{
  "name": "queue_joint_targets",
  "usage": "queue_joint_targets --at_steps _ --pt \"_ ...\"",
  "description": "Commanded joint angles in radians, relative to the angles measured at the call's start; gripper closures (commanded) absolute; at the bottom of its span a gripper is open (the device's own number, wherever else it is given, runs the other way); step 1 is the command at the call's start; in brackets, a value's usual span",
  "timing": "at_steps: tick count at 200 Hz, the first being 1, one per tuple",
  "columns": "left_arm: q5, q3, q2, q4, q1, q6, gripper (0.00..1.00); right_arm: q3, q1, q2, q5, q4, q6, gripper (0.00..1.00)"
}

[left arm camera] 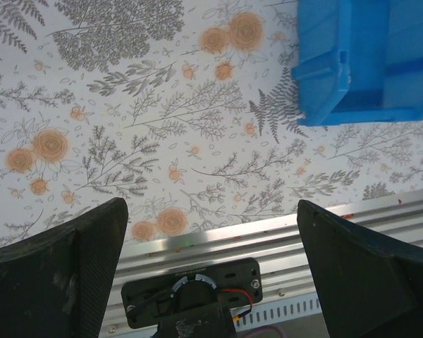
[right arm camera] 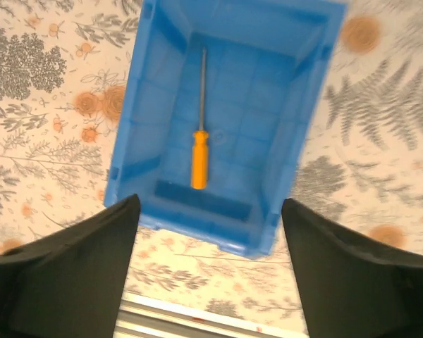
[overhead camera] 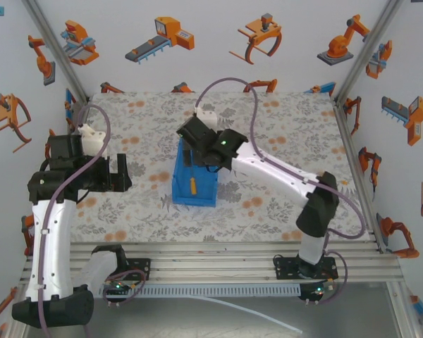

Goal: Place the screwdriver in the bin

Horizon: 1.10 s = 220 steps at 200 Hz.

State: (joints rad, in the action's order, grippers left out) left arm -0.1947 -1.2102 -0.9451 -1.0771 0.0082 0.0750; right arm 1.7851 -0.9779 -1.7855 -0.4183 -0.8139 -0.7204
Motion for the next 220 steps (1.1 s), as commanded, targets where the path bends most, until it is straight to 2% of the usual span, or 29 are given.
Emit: queue_joint_targets --at_steps 1,24,56,75,86,123,140,176,192,220 --pt "0.088 0.053 -0.007 0.042 0.009 -0.032 0.03 -0.057 0.010 0.132 -0.114 0.002 0.062 0.02" --pt "0.144 0.117 -0.009 0.125 0.009 -0.064 0.03 -0.141 0.034 0.240 -0.135 0.008 0.098 0.01" --pt "0.223 0.190 -0.044 0.262 0.018 -0.138 0.03 -0.393 0.035 0.414 -0.274 0.142 0.137 0.01" --pt "0.277 0.263 -0.051 0.398 0.037 -0.173 0.03 -0.545 0.053 0.530 -0.385 0.214 0.140 0.00" --pt "0.301 0.316 -0.044 0.485 0.050 -0.192 0.03 -0.627 0.081 0.603 -0.394 0.264 0.168 0.00" --pt "0.304 0.562 -0.022 0.895 0.088 -0.204 0.03 -0.873 0.285 0.864 -0.285 0.405 0.258 0.00" --pt "0.281 0.642 -0.066 1.078 0.088 -0.204 0.03 -0.956 0.377 0.941 -0.235 0.448 0.311 0.00" --pt "0.284 0.723 -0.246 1.417 0.090 -0.224 0.03 -1.063 0.542 1.005 -0.224 0.502 0.413 0.00" --pt "0.308 0.772 -0.319 1.598 0.090 -0.225 0.03 -1.126 0.645 1.026 -0.165 0.568 0.458 0.00" --pt "0.312 0.799 -0.413 1.715 0.093 -0.271 0.03 -1.184 0.822 0.996 -0.106 0.634 0.464 0.00"
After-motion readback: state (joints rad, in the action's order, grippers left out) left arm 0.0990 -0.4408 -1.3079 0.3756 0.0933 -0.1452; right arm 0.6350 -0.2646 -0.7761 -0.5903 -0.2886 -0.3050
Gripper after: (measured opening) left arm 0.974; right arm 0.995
